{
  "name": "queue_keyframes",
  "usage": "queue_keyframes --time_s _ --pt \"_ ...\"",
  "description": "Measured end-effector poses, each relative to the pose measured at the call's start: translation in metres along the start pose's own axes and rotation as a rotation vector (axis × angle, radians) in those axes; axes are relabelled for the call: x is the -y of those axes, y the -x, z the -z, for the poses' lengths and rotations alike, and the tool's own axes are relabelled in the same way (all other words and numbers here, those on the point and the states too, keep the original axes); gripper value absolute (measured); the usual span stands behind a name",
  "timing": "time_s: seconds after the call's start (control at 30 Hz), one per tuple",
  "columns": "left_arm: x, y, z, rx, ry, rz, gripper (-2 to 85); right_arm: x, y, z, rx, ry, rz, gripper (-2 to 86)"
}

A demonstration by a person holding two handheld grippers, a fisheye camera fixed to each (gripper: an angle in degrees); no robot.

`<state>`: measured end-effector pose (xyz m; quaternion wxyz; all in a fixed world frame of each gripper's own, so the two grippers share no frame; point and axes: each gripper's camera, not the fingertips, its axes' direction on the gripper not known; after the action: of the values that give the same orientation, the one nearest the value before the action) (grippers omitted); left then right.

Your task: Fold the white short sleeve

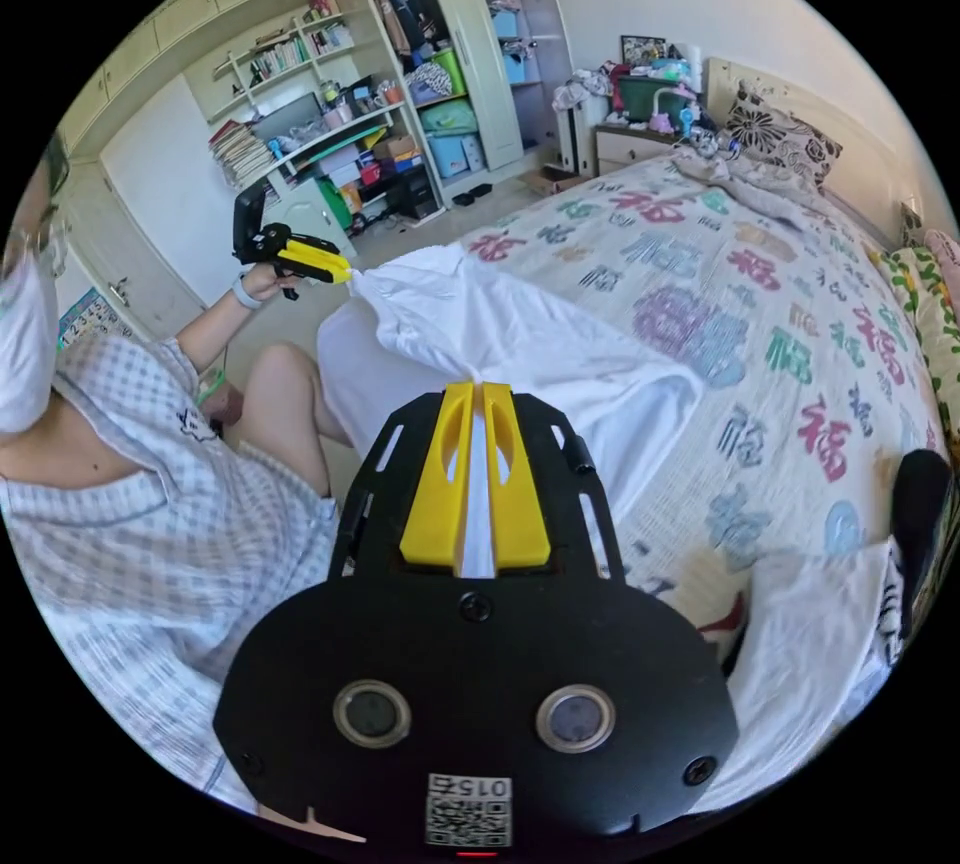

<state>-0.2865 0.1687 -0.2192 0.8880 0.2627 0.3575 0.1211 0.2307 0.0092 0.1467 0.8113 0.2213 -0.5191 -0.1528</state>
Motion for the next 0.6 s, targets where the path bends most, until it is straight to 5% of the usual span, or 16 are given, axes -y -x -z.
queue_keyframes --time_s 0.6 --pt "-0.066 -0.077 -0.001 -0.066 0.143 0.026 0.6 -0.126 0.036 -0.025 0.015 0.164 -0.132 0.0"
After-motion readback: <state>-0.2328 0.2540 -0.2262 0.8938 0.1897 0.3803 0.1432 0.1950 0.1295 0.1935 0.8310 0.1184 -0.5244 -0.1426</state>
